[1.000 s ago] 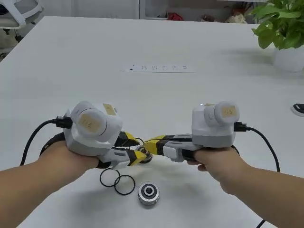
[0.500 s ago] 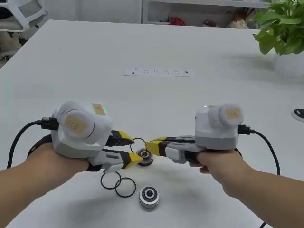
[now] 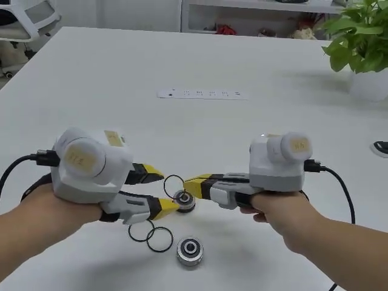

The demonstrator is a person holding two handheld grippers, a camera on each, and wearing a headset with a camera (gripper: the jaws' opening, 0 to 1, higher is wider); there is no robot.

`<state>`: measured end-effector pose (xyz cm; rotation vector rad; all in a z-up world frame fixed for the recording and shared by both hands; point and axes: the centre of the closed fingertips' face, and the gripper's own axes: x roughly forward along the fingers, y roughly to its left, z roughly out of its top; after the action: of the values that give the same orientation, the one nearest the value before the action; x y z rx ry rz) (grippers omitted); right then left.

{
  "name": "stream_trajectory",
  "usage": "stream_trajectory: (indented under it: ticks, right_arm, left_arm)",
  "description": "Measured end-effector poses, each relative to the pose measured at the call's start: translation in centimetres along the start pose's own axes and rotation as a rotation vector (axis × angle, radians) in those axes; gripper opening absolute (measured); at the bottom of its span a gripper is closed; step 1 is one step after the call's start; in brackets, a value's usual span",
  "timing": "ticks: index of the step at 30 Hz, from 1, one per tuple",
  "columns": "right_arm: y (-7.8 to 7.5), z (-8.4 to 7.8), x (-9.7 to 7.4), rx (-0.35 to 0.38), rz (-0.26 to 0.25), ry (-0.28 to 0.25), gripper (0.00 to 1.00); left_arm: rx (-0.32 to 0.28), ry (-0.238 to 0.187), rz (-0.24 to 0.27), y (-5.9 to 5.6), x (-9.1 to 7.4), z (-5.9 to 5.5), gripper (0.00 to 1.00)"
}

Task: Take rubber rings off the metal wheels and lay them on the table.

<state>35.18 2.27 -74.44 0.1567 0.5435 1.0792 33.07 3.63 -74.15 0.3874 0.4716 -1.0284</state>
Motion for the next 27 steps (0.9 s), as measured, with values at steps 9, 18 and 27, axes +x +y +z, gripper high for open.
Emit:
stream_trajectory:
  ticks: [9,18,27]
  right_arm:
    - [0.5,0.1,0.2,-0.002,0.014,-0.001,0.00]
    - [1.4,-0.3,0.7,-0.006,0.041,0.016,0.00]
    - [2.5,-1.0,1.2,-0.014,0.071,0.039,0.00]
  left_arm:
    - [-0.007,0.002,0.015,0.5,-1.1,-0.6,0.44]
    - [-0.016,0.003,0.029,0.6,-2.1,-1.2,0.49]
    - [-0.020,0.015,0.035,0.2,-3.0,-2.3,0.52]
